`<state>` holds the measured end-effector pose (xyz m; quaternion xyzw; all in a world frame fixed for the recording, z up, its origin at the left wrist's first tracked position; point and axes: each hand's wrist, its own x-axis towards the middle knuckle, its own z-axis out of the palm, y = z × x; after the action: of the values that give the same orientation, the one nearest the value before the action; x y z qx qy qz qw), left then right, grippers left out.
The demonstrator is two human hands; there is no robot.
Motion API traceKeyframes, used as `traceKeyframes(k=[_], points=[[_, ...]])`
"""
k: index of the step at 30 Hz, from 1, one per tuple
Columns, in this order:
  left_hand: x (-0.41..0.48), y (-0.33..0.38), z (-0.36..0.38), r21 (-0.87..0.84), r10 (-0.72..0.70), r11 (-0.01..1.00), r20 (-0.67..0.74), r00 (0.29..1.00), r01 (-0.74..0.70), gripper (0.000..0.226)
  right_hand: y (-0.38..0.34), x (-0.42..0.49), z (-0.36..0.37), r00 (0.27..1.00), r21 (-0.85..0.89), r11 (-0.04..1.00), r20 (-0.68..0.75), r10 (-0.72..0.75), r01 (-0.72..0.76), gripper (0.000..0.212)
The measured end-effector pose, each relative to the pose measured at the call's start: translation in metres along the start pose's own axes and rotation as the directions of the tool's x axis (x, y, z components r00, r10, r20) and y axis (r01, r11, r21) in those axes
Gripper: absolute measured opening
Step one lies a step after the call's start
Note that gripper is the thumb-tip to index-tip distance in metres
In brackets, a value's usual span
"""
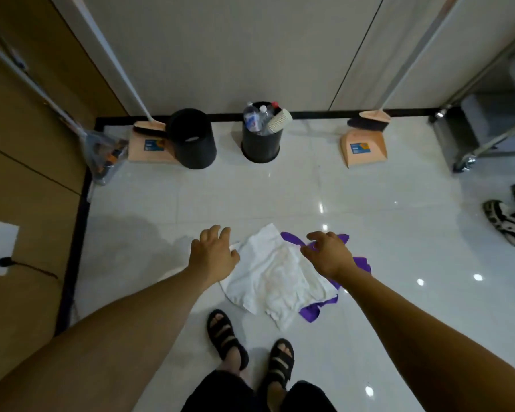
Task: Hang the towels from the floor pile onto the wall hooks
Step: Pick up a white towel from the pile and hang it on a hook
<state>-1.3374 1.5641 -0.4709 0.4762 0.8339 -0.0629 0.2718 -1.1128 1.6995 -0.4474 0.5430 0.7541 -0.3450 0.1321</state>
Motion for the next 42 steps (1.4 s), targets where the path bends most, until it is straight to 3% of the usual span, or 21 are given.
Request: traceKeyframes(k=[7,13,22,28,32,35,38,42], points=[[0.084,0.037,0.153,-0.059,0.077,0.996,0.193,0.978,-0.067,0.062,0.100,0.106,0.109,0.964,0.055,0.972,0.155,0.216,-0.227,0.044],[0.152,0.053,0.303,-0.126,0.043,0.992,0.306,0.951,-0.005,0.061,0.194,0.202,0.239,0.918,0.012,0.947,0.246,0.310,-0.322,0.046],[0.244,0.070,0.457,-0.190,0.071,0.982,0.311,0.948,-0.011,0.059,0.286,0.296,0.375,0.910,-0.007,0.923,0.165,0.381,-0.385,0.044],[0.255,0.071,0.491,-0.224,0.048,0.974,0.356,0.933,0.035,0.060,0.291,0.307,0.414,0.917,-0.039,0.918,0.049,0.395,-0.394,0.036],[0.254,0.068,0.489,-0.236,0.048,0.971,0.376,0.926,0.046,0.062,0.289,0.308,0.418,0.888,0.037,0.889,0.084,0.452,-0.456,0.023],[0.247,0.062,0.478,-0.239,0.044,0.970,0.386,0.922,0.054,0.063,0.283,0.297,0.412,0.916,0.036,0.916,0.069,0.396,-0.399,0.018],[0.236,0.057,0.459,-0.250,0.041,0.967,0.368,0.929,0.056,0.064,0.270,0.283,0.400,0.939,0.219,0.919,-0.031,0.344,-0.329,0.010],[0.219,0.049,0.422,-0.276,0.047,0.960,0.346,0.937,0.054,0.070,0.229,0.258,0.366,0.938,0.541,0.794,-0.026,0.345,-0.277,0.013]])
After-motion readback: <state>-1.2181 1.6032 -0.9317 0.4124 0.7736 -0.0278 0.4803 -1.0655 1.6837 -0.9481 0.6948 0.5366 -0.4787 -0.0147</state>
